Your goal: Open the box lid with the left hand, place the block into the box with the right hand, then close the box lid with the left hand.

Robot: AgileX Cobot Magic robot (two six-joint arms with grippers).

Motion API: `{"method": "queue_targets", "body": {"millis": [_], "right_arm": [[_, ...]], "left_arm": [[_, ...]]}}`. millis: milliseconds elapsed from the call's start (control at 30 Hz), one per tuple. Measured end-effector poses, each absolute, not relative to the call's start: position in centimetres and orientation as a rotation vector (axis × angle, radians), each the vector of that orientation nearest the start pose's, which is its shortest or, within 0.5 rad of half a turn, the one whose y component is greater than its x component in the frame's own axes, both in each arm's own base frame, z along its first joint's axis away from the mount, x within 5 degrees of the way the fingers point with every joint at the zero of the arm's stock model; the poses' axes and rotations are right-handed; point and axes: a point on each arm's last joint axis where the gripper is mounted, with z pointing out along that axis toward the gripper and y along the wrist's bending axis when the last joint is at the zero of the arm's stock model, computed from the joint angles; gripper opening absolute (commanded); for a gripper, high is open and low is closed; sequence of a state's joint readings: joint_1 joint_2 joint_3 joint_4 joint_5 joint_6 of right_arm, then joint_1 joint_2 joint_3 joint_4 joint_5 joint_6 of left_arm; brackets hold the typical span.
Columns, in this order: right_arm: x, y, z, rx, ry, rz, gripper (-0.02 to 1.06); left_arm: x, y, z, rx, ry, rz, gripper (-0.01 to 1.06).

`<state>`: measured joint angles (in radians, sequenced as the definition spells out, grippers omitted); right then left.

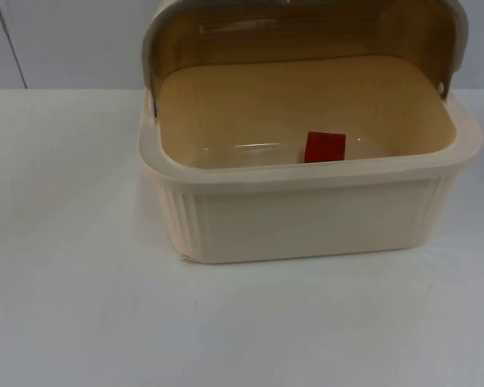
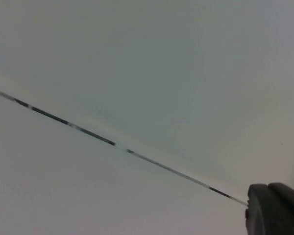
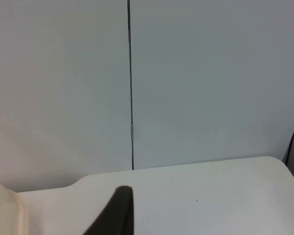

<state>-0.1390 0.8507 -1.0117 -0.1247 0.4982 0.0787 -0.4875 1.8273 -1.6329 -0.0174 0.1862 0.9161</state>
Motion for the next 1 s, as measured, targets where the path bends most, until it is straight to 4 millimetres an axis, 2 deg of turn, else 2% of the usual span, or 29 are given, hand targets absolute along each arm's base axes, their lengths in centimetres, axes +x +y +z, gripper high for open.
{"method": "queue_targets", "body": {"millis": [233, 300, 367, 567, 900, 1000], "right_arm": [[16.6, -2.9, 42.1, 0.14, 1.815, -0.174, 1.05], [16.6, -2.9, 42.1, 0.14, 1.815, -0.174, 1.05], [16.6, -2.9, 42.1, 0.14, 1.815, -0.174, 1.05], [16.7, -2.3, 42.1, 0.106, 1.818, -0.151, 1.05], [16.7, -2.2, 42.1, 0.104, 1.821, -0.148, 1.05], [16.7, -2.2, 42.1, 0.104, 1.821, -0.148, 1.05]], "left_arm": [[39.1, -21.3, 34.2, 1.332, 1.501, 0.229, 0.0], [38.9, -21.5, 34.0, 1.422, 1.512, 0.147, 0.0], [39.0, -22.0, 33.6, 1.492, 1.529, -0.006, 0.0], [40.8, -21.9, 33.7, 1.446, 1.533, -0.034, 0.0], [41.4, -22.7, 31.1, 1.498, 1.592, -0.099, 0.0], [41.4, -22.8, 31.1, 1.499, 1.592, -0.102, 0.0]]}}
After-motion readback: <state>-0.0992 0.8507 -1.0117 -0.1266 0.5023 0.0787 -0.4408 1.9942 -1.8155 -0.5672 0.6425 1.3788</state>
